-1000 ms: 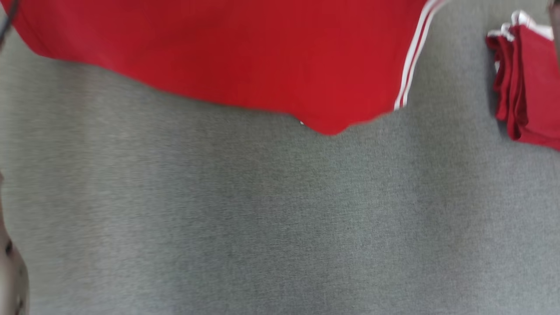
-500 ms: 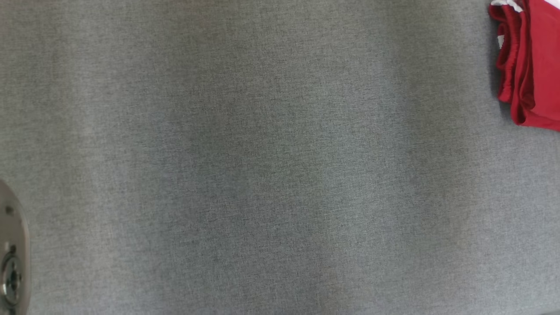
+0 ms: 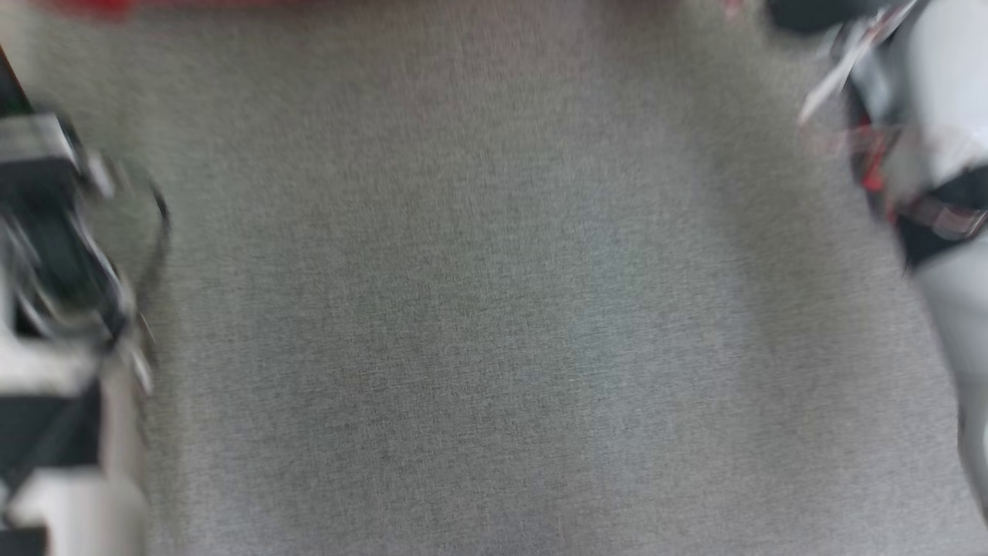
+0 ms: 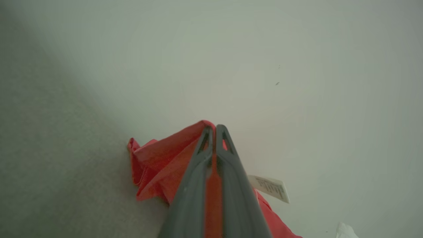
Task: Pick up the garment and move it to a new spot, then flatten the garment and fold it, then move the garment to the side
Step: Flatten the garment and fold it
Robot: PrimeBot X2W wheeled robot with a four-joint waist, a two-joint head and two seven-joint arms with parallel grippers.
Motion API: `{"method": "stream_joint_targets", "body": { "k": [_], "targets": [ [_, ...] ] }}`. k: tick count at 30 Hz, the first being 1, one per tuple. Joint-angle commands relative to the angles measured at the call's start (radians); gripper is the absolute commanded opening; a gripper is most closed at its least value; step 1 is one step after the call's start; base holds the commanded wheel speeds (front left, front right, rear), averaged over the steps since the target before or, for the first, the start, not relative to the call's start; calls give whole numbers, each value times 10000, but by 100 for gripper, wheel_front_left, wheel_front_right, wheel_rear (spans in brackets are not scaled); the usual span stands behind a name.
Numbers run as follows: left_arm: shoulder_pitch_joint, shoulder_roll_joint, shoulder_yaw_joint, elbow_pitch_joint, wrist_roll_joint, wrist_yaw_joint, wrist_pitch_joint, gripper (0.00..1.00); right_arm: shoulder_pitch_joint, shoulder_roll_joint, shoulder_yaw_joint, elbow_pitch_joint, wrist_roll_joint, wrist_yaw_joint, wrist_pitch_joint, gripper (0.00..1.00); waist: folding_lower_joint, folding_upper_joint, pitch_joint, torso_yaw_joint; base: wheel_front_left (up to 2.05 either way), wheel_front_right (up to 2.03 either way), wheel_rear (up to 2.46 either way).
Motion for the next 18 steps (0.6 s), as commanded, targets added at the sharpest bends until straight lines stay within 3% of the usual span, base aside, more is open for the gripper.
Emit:
{"method": "stream_joint_targets", "body": {
  "k": [1, 9, 14, 18],
  "targets": [
    [786, -184, -12, -44, 154, 6, -29, 0, 641, -294, 277, -8, 435, -25, 62, 0, 0, -1, -712, 157, 0, 0, 0],
    [4010, -662, -347, 500, -315, 30, -23, 0, 3317, -1308, 1555, -758, 1308, -25, 1170, 0, 0, -1, -2305, 392, 0, 0, 0],
    [5620, -1034, -368, 1158, -741, 98, 28, 0, 5149, -1547, 1104, -1241, 1506, -25, 1788, 0, 0, -1, -3464, 520, 0, 0, 0],
    [6309, -1066, -592, 1280, -455, 209, 60, 0, 6493, -1483, 772, -1713, 1463, -25, 2038, 0, 0, -1, -3981, 688, 0, 0, 0]
  ]
}}
